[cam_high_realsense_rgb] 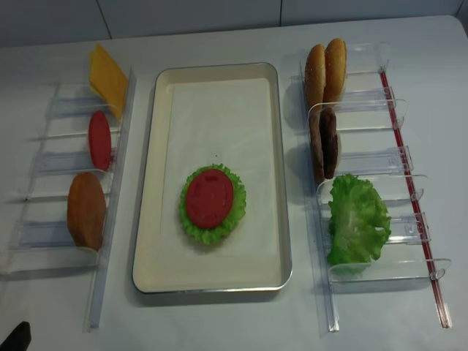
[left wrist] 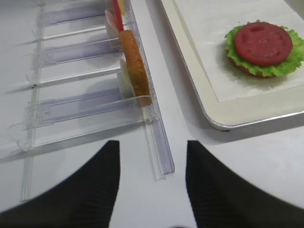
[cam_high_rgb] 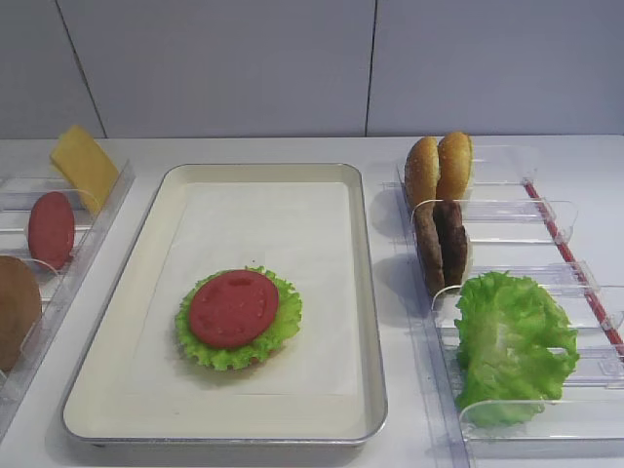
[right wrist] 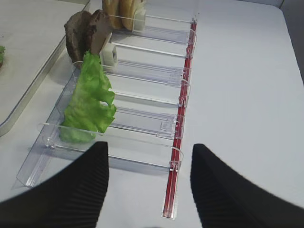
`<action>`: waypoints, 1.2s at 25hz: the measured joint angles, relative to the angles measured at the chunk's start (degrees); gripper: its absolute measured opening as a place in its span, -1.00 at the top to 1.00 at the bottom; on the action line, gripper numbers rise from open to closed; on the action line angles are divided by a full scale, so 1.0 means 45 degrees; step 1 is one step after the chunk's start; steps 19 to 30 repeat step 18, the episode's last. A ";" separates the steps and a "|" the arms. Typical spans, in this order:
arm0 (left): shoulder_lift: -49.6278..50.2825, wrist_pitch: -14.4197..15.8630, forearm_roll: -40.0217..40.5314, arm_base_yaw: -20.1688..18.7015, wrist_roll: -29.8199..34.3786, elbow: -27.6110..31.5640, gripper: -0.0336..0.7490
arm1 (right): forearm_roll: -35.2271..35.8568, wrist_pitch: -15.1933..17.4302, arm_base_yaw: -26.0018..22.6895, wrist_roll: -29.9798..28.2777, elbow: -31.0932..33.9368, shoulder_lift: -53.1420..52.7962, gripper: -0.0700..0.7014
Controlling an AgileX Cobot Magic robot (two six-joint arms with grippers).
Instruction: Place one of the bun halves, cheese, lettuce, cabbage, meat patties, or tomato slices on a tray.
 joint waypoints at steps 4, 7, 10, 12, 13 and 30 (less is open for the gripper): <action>0.0000 0.0000 0.0000 0.0000 0.0000 0.0000 0.14 | 0.0000 0.0000 0.0000 0.0000 0.0000 0.0000 -0.26; 0.0000 0.0000 0.0000 0.0000 0.0000 0.0000 0.14 | 0.0000 0.0000 0.0000 0.0000 0.0000 0.0000 -0.26; 0.0000 0.0000 0.0000 0.0000 0.0000 0.0000 0.14 | 0.0000 0.0000 0.0000 0.0000 0.0000 0.0000 -0.26; 0.0000 0.0000 0.0000 0.0000 0.0000 0.0000 0.14 | 0.0000 0.0000 0.0000 0.0000 0.0000 0.0000 -0.26; 0.0000 0.0000 0.0000 0.0000 0.0000 0.0000 0.14 | 0.0000 0.0000 0.0000 0.0000 0.0000 0.0000 -0.26; 0.0000 0.0000 0.0000 0.0000 0.0000 0.0000 0.14 | 0.0000 0.0000 0.0000 0.0000 0.0000 0.0000 -0.26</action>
